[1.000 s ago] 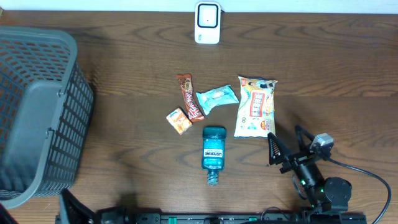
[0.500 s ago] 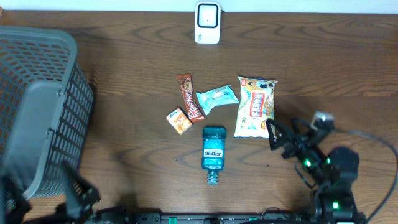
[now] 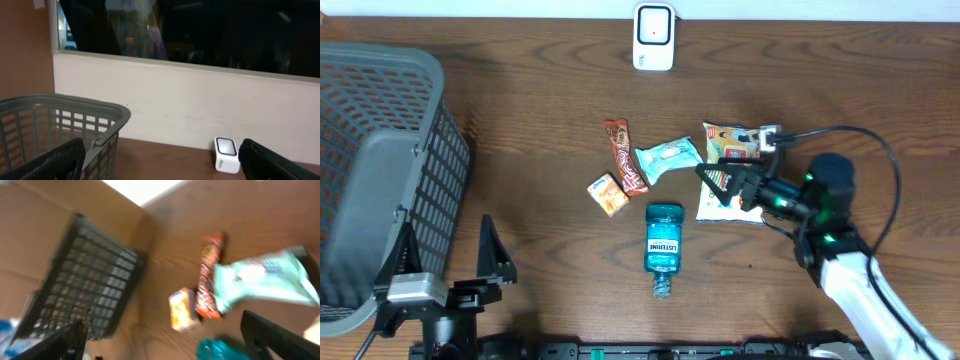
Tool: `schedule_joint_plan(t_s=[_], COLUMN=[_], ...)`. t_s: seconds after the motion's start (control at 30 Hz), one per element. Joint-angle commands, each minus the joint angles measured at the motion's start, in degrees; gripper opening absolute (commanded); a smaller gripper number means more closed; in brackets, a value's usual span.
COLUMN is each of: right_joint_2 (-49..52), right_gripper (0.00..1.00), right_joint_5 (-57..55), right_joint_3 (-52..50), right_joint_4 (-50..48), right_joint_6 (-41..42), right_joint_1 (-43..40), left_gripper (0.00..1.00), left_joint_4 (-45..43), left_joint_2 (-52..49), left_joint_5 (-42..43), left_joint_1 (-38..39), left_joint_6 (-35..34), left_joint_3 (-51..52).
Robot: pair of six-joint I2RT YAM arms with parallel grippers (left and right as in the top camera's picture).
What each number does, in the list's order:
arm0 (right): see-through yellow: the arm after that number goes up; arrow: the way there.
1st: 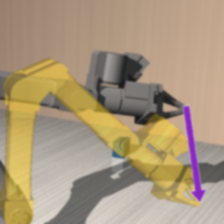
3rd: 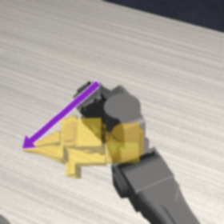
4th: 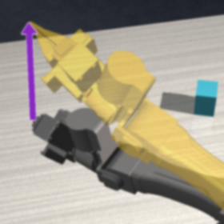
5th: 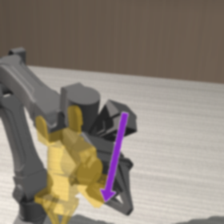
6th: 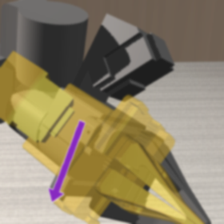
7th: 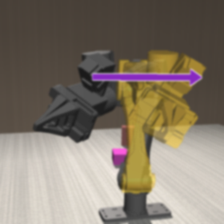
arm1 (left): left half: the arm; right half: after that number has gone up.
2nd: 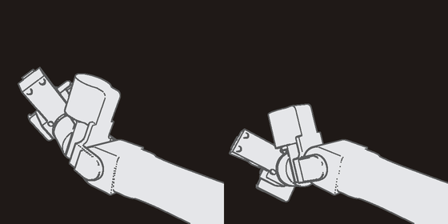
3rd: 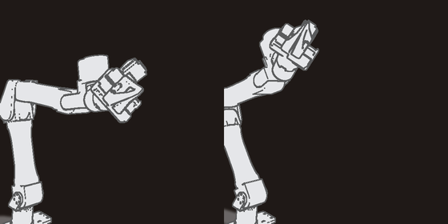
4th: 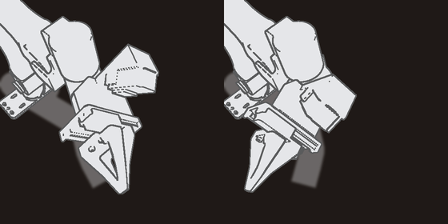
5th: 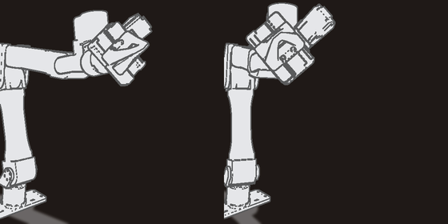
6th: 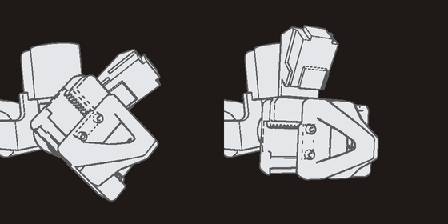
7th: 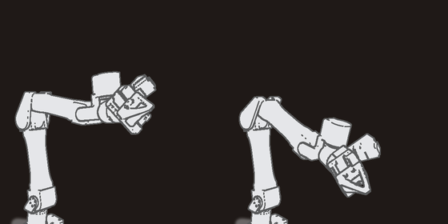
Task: Scan the item barcode
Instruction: 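Reach the right gripper to the green wipes pack and grasp it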
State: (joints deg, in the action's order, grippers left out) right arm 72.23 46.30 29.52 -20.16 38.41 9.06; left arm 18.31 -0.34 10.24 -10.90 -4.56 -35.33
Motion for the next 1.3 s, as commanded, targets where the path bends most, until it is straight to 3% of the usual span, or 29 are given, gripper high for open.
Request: schedule_joint_plan(t_s=[0.0,0.1,0.23,0.5,0.93,1.07,1.27], right_joint_2=[6.0,10.9,17.5,32.0,50.1,49.2,37.9], right_gripper=[0.64,0.36,0.01,0.01,0.01,0.01,0.02], right_joint_5=[-3.8,-5.3,-13.9,-18.6,-21.1,-19.5,-10.4], right_joint_3=[0.6,1.1,2.9,8.8,14.7,14.8,14.9], right_joint_4=[-4.7,-13.9,-15.0,-23.4,-18.2,-18.2,-16.4], right_joint_6=[4.8,6.3,6.8,6.6,5.6,2.5,1.4], right_joint_1=[3.1,5.9,9.7,12.0,13.7,11.6,5.4], left_gripper=[0.98,0.98,0.98,0.98,0.98,0.98,0.98], left_joint_4=[1.0,2.3,3.1,4.0,4.0,4.0,5.6], left_joint_2=[0.1,0.1,0.1,0.1,0.1,0.1,0.1], left_joint_5=[0.9,0.9,0.9,0.9,0.9,0.9,0.9], left_joint_1=[-0.3,-0.3,-0.3,-0.3,-0.3,-0.3,-0.3], left_joint_6=[-0.6,-0.6,-0.6,-0.5,-0.5,-0.5,-0.5], left_joint_3=[0.3,0.3,0.3,0.3,0.3,0.3,0.3])
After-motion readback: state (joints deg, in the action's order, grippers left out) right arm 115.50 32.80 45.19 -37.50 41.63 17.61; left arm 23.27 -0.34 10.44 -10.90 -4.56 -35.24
